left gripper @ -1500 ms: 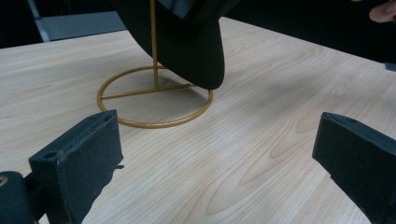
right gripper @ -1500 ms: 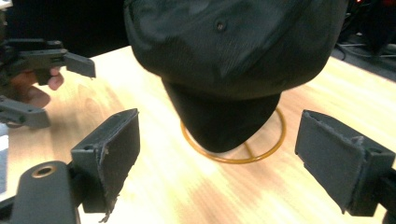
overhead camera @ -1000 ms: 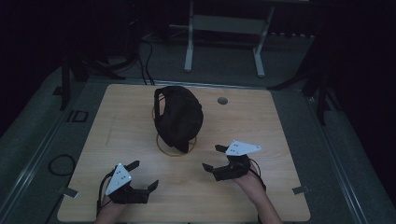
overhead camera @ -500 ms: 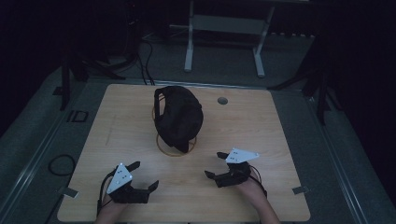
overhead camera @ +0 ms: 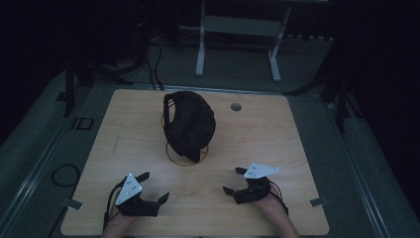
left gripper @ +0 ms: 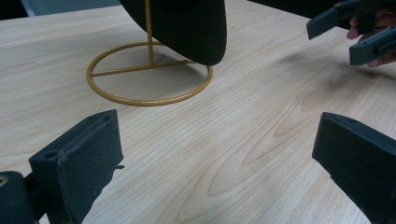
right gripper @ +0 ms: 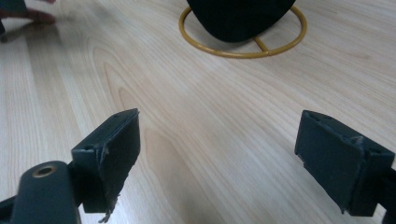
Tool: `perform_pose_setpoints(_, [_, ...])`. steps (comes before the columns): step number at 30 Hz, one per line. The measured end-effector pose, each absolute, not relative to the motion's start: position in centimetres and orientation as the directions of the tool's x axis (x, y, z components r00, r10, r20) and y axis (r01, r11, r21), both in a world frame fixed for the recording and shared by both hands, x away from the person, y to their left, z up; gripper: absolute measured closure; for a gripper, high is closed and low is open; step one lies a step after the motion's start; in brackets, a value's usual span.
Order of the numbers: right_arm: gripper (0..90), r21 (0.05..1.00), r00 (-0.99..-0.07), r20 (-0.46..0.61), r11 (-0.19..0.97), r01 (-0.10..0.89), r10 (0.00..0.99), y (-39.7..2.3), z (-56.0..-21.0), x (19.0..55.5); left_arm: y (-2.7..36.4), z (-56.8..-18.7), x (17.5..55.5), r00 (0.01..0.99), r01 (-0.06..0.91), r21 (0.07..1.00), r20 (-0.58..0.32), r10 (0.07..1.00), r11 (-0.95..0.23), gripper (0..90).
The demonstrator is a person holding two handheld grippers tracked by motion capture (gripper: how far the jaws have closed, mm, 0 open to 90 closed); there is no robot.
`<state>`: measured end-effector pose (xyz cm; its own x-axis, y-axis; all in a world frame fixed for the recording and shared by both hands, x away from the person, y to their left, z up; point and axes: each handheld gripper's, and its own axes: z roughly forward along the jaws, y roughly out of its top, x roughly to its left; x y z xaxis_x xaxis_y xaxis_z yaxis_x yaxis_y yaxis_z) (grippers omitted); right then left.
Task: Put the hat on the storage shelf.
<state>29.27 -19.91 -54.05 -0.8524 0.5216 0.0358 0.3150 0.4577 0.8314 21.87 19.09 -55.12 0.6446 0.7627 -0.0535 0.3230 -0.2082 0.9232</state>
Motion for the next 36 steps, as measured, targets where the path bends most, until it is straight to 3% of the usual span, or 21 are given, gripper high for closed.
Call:
perform_pose_setpoints(25, [14.3, 0.838, -0.798, 0.031, 0.419, 0.349, 0.602, -25.2, -54.8, 29.5, 19.2, -55.2, 21.9, 0.648, 0.328, 0.922, -0.06, 0.759, -0.207, 2.1])
perform_pose_setpoints(36, [14.5, 0.836, -0.792, 0.024, 0.423, 0.351, 0.61, -25.6, -55.2, 29.6, 19.1, -55.3, 21.9, 0.651, 0.333, 0.92, -0.064, 0.757, -0.209, 2.1])
